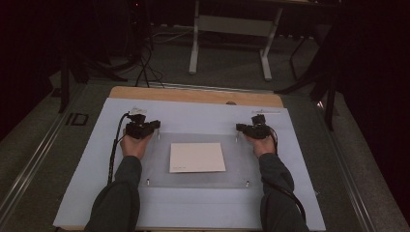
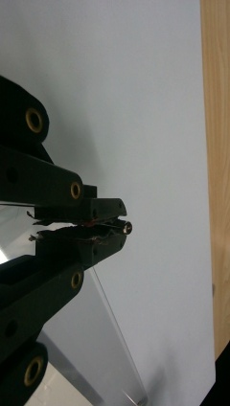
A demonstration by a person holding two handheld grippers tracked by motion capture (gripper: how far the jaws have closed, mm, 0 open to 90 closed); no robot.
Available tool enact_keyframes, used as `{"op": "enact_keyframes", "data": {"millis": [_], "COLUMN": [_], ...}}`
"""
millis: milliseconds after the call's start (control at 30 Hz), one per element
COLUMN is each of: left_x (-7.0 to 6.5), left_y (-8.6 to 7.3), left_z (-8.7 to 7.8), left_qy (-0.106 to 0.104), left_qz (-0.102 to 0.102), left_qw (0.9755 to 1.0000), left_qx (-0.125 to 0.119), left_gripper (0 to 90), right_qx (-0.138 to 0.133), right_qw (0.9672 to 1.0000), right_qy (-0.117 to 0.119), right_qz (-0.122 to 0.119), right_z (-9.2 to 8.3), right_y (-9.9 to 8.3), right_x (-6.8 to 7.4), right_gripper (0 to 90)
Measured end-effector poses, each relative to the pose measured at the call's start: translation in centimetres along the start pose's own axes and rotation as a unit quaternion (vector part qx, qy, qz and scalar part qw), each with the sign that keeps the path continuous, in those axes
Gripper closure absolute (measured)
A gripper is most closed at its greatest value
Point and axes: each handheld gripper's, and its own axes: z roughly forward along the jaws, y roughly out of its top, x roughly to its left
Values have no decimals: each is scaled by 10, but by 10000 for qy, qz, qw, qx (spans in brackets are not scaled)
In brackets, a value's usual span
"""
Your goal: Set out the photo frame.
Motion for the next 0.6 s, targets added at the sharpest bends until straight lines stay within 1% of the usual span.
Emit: {"op": "enact_keyframes", "data": {"millis": [33,200,333,467,533,600], "left_x": [1,5,8,8,8,8], "left_y": [1,5,8,10,12,12], "left_z": [1,7,10,13,13,13], "left_qy": [-7,-63,-65,-25,12,-14], "left_qz": [-25,-299,-435,-540,-548,-590], "left_qw": [10000,9995,9990,9984,9984,9981], "left_qx": [21,51,80,139,166,176], "left_gripper": [854,857,857,856,856,855], "right_qx": [21,87,133,135,159,179], "right_qw": [10000,9998,9995,9991,9989,9988], "right_qy": [-8,14,10,-2,-13,-52], "right_qz": [4,159,279,396,438,459], "right_z": [1,6,10,14,14,16], "right_y": [1,7,11,12,13,14], "right_x": [-1,-5,-7,-8,-9,-8], "right_gripper": [847,853,855,856,857,857]}}
